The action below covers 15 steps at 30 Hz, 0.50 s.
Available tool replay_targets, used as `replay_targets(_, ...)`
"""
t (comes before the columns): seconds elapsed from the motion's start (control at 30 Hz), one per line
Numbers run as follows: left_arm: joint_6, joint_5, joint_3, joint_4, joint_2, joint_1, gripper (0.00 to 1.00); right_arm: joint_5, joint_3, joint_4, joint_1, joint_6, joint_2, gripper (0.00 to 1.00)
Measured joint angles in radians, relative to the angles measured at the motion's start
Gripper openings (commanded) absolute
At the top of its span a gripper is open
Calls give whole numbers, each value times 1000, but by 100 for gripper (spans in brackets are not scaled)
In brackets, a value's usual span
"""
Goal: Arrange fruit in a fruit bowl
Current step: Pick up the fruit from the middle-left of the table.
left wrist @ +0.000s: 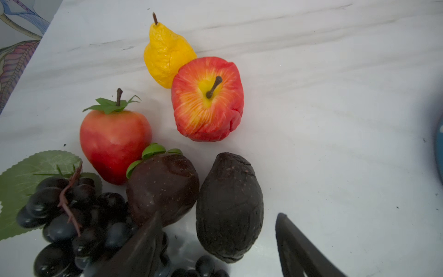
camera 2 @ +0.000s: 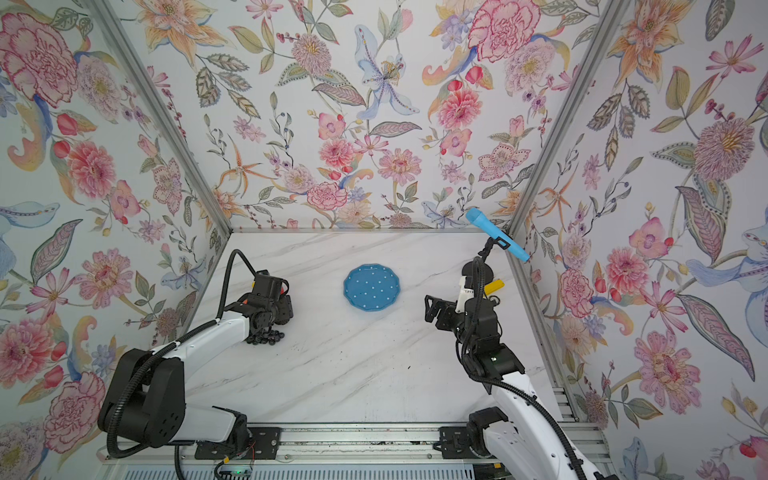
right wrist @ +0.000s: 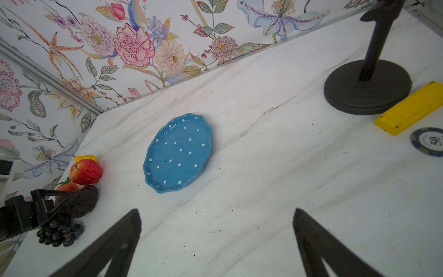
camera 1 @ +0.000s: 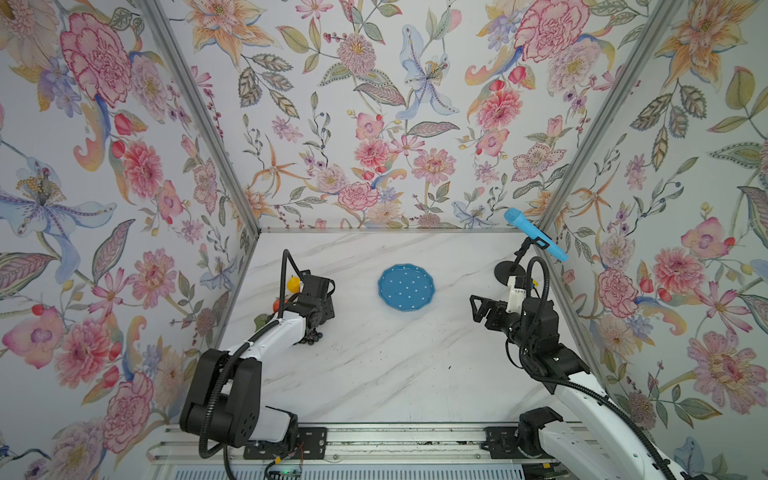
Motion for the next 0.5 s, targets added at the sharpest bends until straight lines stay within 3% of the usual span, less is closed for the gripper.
replay_targets(0.5, 0, 43, 11, -5, 69, -3, 74, -1, 0, 0, 7, 9, -6, 99)
